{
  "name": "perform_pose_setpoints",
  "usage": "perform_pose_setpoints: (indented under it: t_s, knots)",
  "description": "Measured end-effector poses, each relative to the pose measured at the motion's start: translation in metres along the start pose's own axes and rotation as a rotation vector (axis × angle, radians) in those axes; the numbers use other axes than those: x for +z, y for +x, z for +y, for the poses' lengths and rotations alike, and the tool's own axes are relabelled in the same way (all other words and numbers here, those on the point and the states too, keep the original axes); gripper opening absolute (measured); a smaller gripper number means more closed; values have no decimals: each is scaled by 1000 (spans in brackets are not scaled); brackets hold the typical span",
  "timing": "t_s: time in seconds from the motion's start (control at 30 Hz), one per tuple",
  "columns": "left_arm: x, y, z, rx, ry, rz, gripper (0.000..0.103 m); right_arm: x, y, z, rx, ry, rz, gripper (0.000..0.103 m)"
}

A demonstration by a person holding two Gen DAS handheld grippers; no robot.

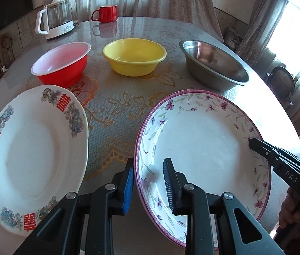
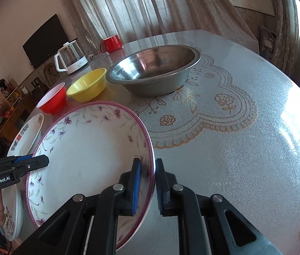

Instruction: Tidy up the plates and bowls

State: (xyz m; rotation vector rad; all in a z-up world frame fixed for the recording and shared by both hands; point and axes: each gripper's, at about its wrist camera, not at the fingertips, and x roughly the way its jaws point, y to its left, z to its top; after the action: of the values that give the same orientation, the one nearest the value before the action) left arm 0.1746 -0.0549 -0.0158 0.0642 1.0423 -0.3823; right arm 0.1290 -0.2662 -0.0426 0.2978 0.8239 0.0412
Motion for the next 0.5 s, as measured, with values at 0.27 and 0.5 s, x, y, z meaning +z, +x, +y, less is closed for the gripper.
perform_pose_setpoints:
  t_s: [0.27,0.5]
  knots:
    - [-2,2,0,56,20,-26,27,4,9,12,-65,-21,4,14]
    - [-7,-17,-3,71,-3,-56,43,2,11,20,-94,-39,23,23]
